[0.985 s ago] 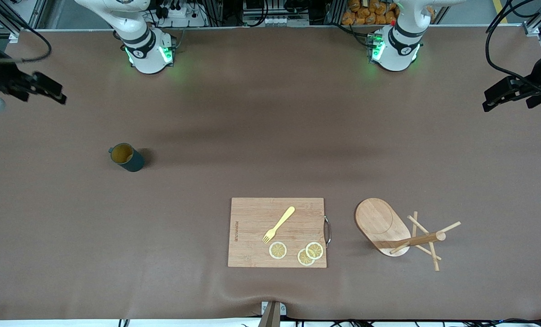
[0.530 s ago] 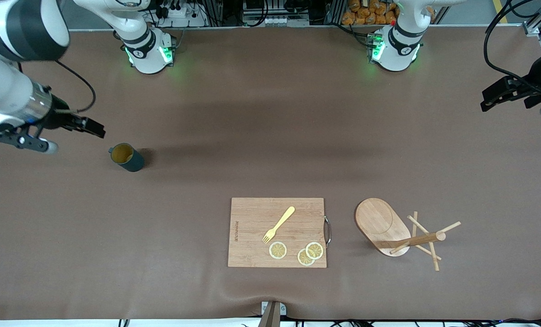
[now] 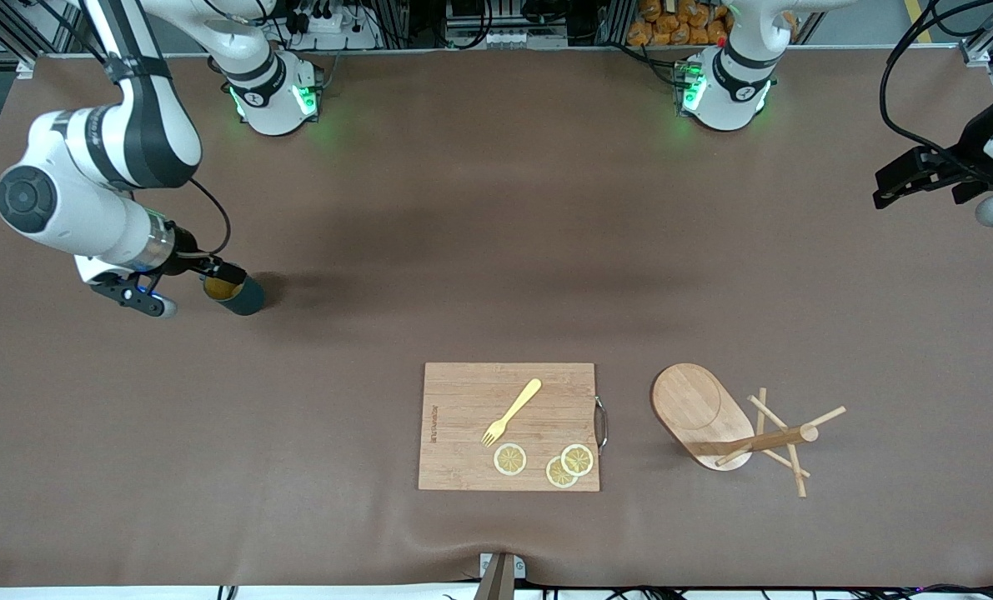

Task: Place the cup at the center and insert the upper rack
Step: 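Grasp the rim of the teal mug with the right gripper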

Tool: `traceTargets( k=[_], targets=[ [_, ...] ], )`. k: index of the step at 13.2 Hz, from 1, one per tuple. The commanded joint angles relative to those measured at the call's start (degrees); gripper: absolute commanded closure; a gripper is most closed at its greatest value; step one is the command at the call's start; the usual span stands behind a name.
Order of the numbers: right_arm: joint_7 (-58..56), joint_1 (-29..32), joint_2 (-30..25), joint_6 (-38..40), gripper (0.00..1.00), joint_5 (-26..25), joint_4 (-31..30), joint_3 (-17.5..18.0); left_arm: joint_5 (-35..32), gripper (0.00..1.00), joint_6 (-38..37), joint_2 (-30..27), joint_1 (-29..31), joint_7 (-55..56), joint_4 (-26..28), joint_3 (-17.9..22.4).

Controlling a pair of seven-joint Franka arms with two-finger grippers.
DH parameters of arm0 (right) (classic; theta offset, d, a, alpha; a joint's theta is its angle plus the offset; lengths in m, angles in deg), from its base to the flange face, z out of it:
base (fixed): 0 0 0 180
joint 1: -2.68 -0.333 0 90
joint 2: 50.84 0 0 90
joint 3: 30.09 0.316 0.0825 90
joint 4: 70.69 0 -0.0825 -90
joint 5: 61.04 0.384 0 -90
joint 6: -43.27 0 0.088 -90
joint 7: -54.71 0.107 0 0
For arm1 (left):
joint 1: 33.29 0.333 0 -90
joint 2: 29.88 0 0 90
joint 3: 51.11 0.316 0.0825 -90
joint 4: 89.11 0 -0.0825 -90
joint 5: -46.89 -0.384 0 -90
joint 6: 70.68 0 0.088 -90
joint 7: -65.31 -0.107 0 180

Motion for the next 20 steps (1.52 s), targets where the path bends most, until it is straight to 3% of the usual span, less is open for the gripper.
traceTargets(
  k=[1,4,12,16,18,20],
  targets=[
    [0.88,0.68,2.64,-3.74,0.0,1.12,-1.42,0.01,-0.52,0.0,-0.56,-0.2,0.07,0.29,-0.38,-0.35],
    [0.7,1.03,6.15,-9.63,0.0,1.03,-2.21,-0.08,-0.52,0.0,-0.64,-0.38,0.24,0.2,-0.47,-0.35],
    [0.09,1.65,11.69,-16.15,0.0,-0.11,-3.01,-0.43,-1.22,0.0,-0.64,-0.29,1.74,-0.85,-0.65,0.44],
    [0.0,2.09,11.96,-16.24,0.65,-1.16,-3.01,-0.43,-1.22,0.0,-0.56,-0.12,1.74,-0.41,-0.65,0.44],
    [0.0,2.26,11.96,-16.15,0.86,-1.26,-3.01,-0.43,-1.22,0.0,-0.47,-0.03,1.21,0.29,-0.65,0.36],
    [0.0,2.35,12.14,-16.24,1.0,-1.95,-3.01,-0.43,-1.31,0.0,-0.38,0.06,1.56,0.2,-0.65,0.27]
  ],
)
